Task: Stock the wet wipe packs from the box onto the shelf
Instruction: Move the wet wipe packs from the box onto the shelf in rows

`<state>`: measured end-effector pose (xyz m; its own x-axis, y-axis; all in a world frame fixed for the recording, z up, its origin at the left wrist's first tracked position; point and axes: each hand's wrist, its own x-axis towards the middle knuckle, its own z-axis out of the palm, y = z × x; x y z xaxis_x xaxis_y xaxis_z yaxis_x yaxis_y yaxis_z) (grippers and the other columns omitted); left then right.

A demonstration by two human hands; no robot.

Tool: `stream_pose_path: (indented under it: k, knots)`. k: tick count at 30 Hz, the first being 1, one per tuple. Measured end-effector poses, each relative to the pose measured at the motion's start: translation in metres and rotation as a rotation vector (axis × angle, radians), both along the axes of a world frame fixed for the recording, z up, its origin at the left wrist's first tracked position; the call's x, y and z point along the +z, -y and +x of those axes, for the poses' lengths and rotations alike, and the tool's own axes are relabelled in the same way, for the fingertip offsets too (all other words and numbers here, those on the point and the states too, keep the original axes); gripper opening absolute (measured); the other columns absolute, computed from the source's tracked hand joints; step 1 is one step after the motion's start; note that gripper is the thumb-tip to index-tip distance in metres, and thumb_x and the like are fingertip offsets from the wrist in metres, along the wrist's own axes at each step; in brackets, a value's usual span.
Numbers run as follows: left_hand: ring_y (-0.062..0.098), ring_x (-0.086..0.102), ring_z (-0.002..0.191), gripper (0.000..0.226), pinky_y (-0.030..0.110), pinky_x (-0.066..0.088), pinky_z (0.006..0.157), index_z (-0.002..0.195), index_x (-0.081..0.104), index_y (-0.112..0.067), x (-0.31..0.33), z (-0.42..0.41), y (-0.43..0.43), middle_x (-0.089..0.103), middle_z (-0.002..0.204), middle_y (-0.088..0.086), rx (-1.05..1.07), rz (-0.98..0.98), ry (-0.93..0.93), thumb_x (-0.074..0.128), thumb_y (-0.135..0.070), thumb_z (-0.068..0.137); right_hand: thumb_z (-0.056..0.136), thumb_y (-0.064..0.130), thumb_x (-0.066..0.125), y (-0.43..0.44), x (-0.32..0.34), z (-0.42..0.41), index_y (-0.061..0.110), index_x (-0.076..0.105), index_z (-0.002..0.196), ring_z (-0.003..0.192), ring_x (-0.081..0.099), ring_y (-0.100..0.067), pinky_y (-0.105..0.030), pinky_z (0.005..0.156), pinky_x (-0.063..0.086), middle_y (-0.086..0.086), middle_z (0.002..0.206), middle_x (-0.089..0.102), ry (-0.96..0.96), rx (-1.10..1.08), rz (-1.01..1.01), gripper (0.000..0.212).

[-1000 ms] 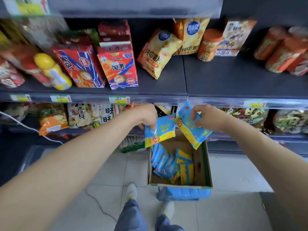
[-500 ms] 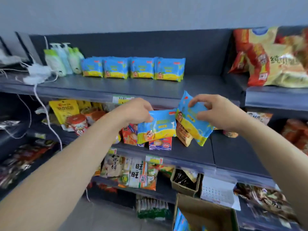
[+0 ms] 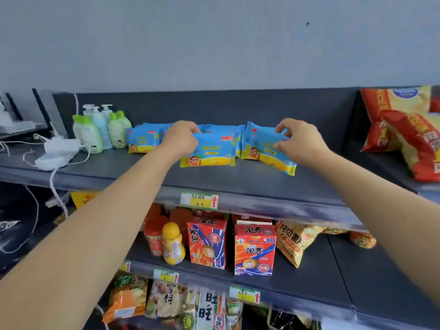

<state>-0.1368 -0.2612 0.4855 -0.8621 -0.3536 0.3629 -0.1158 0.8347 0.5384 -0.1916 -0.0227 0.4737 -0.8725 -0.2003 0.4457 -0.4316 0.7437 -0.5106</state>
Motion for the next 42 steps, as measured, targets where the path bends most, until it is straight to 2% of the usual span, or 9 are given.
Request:
stream_pose_path:
  k: [4,9,12,15,20,23,28,34,42]
  knots:
    - [0.033,0.057,0.111,0.035,0.032,0.046,0.084,0.116,0.063,-0.008,-0.01,-0.053,0.022,0.057,0.127,0.013,-0.036,-0.002,0.055,0.048,0.007,0.088,0.082,0.011,0.063,0.016,-0.008,-0.046,0.017,0.062,0.11,0.086,0.048,-0.022,-0.028,0.071,0.038,-0.012,0.117,0.056,0.016,-0.091,0.068,0.029]
    - [0.033,0.055,0.11,0.036,0.033,0.046,0.086,0.117,0.062,-0.005,-0.026,-0.106,0.04,0.052,0.134,0.014,-0.093,0.02,0.114,0.044,0.01,0.09,0.081,0.012,0.068,0.032,-0.016,-0.087,0.018,0.065,0.11,0.082,0.056,-0.024,-0.029,0.073,0.049,-0.01,0.116,0.061,0.117,-0.109,0.048,0.029]
    - [0.034,0.056,0.108,0.035,0.032,0.045,0.083,0.115,0.062,-0.004,-0.033,-0.13,0.046,0.052,0.136,0.013,-0.136,0.027,0.112,0.044,0.011,0.089,0.082,0.015,0.069,0.039,-0.021,-0.107,0.021,0.066,0.109,0.095,0.062,-0.028,-0.031,0.08,0.049,-0.01,0.113,0.061,0.167,-0.124,0.052,0.028]
    - [0.032,0.055,0.113,0.033,0.032,0.044,0.087,0.116,0.06,-0.006,-0.038,-0.145,0.051,0.053,0.133,0.013,-0.154,-0.036,0.085,0.048,0.007,0.088,0.084,0.017,0.067,0.044,-0.027,-0.122,0.024,0.067,0.109,0.11,0.057,-0.028,-0.037,0.093,0.049,-0.012,0.119,0.058,0.157,-0.191,0.04,0.026]
    - [0.031,0.054,0.106,0.024,0.042,0.045,0.087,0.106,0.054,-0.006,-0.041,-0.154,0.055,0.055,0.115,0.014,-0.171,-0.163,0.003,0.055,0.005,0.084,0.089,0.019,0.061,0.052,-0.035,-0.131,0.023,0.064,0.117,0.121,0.039,-0.03,-0.039,0.1,0.037,-0.012,0.126,0.046,0.043,-0.304,0.126,0.029]
    - [0.029,0.052,0.108,0.018,0.04,0.046,0.087,0.103,0.055,-0.006,-0.041,-0.161,0.056,0.054,0.114,0.012,-0.175,-0.188,-0.024,0.058,0.0,0.086,0.091,0.018,0.059,0.056,-0.037,-0.132,0.023,0.064,0.117,0.121,0.034,-0.028,-0.038,0.101,0.037,-0.01,0.126,0.044,0.003,-0.321,0.117,0.028]
    - [0.028,0.042,0.115,0.028,0.035,0.042,0.087,0.112,0.055,-0.007,-0.042,-0.169,0.054,0.048,0.12,0.013,-0.14,-0.247,-0.029,0.065,-0.011,0.085,0.091,0.016,0.052,0.059,-0.045,-0.127,0.022,0.055,0.126,0.121,0.033,-0.03,-0.038,0.1,0.031,-0.009,0.13,0.043,-0.084,-0.364,0.204,0.035]
    - [0.03,0.043,0.114,0.035,0.035,0.045,0.086,0.117,0.051,-0.004,-0.044,-0.162,0.045,0.046,0.122,0.015,-0.061,-0.348,-0.053,0.064,-0.008,0.085,0.089,0.012,0.05,0.059,-0.051,-0.114,0.017,0.045,0.136,0.125,0.031,-0.031,-0.038,0.101,0.029,-0.008,0.138,0.04,-0.112,-0.358,0.254,0.048]
    - [0.03,0.047,0.11,0.031,0.038,0.044,0.088,0.117,0.052,-0.004,-0.041,-0.116,0.005,0.048,0.12,0.014,-0.114,-0.377,-0.159,0.058,-0.009,0.087,0.09,0.012,0.051,0.043,-0.046,-0.076,0.015,0.053,0.129,0.128,0.032,-0.028,-0.036,0.1,0.028,-0.005,0.136,0.045,-0.189,-0.257,0.178,0.039]
